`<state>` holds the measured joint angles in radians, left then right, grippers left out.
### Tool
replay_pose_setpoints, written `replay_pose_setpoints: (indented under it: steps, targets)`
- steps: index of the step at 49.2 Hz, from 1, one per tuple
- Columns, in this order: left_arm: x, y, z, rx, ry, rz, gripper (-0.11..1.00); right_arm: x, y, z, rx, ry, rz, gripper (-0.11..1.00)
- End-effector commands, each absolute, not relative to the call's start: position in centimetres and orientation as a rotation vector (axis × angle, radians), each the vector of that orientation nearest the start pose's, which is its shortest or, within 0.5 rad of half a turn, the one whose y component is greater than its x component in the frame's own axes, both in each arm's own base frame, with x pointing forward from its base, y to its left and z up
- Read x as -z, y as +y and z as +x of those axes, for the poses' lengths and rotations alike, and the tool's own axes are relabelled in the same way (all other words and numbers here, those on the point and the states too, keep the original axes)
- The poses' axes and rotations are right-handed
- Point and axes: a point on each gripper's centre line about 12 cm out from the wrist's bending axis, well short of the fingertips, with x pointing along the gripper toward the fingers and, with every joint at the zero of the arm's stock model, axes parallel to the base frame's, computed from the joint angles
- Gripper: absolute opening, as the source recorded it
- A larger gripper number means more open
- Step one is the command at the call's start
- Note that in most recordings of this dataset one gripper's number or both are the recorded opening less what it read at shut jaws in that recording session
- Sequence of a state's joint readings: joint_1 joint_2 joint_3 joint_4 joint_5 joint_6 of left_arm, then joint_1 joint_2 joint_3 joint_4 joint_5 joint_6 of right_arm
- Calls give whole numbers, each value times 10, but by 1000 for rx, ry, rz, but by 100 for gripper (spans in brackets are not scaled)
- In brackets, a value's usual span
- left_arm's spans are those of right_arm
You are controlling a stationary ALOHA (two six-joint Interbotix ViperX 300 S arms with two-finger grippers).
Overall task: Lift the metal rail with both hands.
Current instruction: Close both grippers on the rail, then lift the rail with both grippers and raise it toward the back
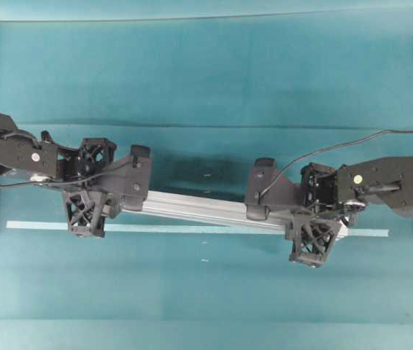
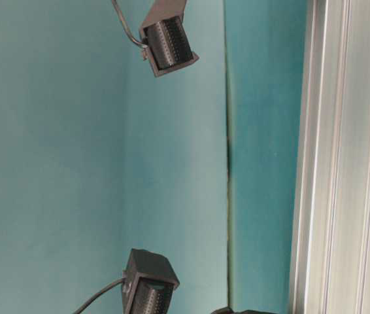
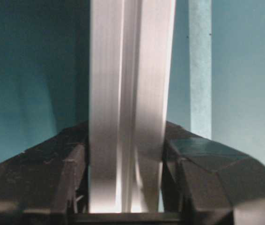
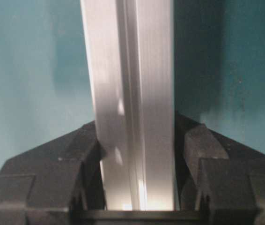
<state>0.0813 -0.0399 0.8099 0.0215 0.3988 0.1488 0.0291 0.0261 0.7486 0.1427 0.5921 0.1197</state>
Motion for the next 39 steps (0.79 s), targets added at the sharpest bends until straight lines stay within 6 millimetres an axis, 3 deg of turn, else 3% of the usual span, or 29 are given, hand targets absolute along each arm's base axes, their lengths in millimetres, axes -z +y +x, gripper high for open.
replay_pose_setpoints:
  steps: [1,30,39]
  targets:
    - [-116,28,311,12,1146,107,31,-99,19,307,78,1373,257,39]
    - [-118,28,314,24,1143,123,31,-101,19,308,78,1364,260,39]
    - [-137,28,312,20,1154,118,31,-118,17,314,74,1329,267,39]
